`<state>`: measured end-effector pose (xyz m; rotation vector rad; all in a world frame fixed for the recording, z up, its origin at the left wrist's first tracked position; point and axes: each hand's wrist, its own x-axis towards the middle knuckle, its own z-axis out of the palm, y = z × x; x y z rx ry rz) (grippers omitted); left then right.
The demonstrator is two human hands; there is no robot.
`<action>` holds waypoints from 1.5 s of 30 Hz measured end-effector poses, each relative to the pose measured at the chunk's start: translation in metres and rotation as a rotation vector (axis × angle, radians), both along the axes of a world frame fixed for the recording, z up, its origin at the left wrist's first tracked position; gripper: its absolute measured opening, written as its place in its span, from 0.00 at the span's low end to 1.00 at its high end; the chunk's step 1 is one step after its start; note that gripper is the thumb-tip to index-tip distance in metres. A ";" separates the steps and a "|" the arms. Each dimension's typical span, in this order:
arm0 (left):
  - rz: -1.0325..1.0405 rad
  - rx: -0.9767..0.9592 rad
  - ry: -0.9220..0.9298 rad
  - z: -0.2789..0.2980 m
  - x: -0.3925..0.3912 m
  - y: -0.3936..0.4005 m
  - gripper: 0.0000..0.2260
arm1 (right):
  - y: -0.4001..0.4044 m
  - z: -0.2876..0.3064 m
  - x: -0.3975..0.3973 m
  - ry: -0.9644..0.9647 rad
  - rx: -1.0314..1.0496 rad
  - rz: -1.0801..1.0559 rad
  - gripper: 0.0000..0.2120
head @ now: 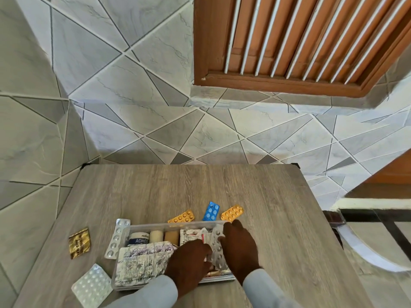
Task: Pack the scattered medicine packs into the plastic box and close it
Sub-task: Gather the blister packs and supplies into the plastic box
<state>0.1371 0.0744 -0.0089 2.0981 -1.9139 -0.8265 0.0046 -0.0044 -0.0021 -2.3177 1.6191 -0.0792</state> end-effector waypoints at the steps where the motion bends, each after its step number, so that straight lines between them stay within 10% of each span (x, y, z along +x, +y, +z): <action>1: -0.017 -0.011 -0.007 0.000 0.001 0.000 0.15 | 0.003 -0.003 0.000 0.046 -0.037 0.021 0.08; 12: 0.234 -0.257 0.074 0.020 0.047 -0.052 0.05 | -0.059 -0.005 -0.023 -0.397 0.188 -0.373 0.10; 20: 0.320 0.267 -0.073 -0.010 0.090 -0.110 0.21 | -0.103 -0.033 0.000 -0.197 0.430 -0.532 0.43; 26: 0.246 0.376 -0.269 -0.024 0.089 -0.124 0.18 | -0.118 -0.042 0.011 -0.160 0.443 -0.490 0.40; 29: 0.250 0.390 -0.294 -0.030 0.092 -0.129 0.18 | -0.122 -0.043 0.007 -0.342 0.349 -0.489 0.19; 36: 0.399 0.259 -0.115 -0.031 0.108 -0.126 0.12 | -0.112 -0.003 0.002 -0.763 0.124 -0.461 0.09; 41: 0.650 -0.087 0.352 0.020 0.128 -0.105 0.15 | -0.072 0.013 0.012 -0.770 0.385 -0.209 0.20; 45: 0.505 -0.013 0.756 0.048 0.103 -0.053 0.16 | -0.021 0.005 0.022 -0.650 0.425 -0.047 0.19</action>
